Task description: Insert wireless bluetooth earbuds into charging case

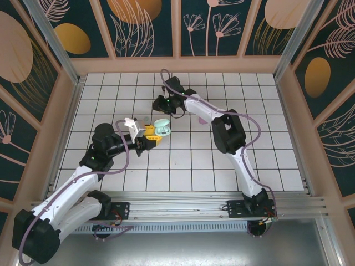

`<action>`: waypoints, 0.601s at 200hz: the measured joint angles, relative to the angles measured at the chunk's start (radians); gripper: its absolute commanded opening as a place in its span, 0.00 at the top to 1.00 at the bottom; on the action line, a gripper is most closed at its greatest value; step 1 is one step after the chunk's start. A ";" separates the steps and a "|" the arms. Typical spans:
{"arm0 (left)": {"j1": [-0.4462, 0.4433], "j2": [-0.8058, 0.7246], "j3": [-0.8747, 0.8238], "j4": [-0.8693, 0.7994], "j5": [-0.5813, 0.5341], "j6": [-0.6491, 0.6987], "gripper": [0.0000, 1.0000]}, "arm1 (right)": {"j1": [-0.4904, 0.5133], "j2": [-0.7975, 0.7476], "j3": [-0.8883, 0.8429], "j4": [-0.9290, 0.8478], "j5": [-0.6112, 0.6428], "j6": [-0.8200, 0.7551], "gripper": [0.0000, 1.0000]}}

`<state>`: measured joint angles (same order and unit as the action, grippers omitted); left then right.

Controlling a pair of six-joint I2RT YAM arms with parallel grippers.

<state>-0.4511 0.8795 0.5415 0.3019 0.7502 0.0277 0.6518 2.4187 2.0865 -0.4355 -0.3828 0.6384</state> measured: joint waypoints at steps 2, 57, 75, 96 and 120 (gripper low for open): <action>0.000 0.000 0.000 0.000 0.000 0.000 0.93 | 0.002 0.006 0.009 -0.002 0.001 0.001 0.71; 0.000 0.000 -0.014 0.000 0.000 -0.003 0.93 | 0.044 0.097 0.134 -0.036 0.043 0.027 0.71; 0.000 -0.005 -0.017 0.000 0.000 -0.003 0.93 | 0.058 0.127 0.161 -0.042 0.053 0.027 0.71; 0.000 -0.015 -0.023 0.000 0.000 -0.004 0.93 | 0.076 0.159 0.188 -0.045 0.074 0.027 0.71; 0.000 -0.021 -0.029 0.000 0.000 -0.005 0.93 | 0.094 0.178 0.206 -0.053 0.103 0.027 0.70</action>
<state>-0.4511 0.8589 0.5121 0.3019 0.7498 0.0231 0.7460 2.5969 2.2925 -0.4885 -0.2802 0.6651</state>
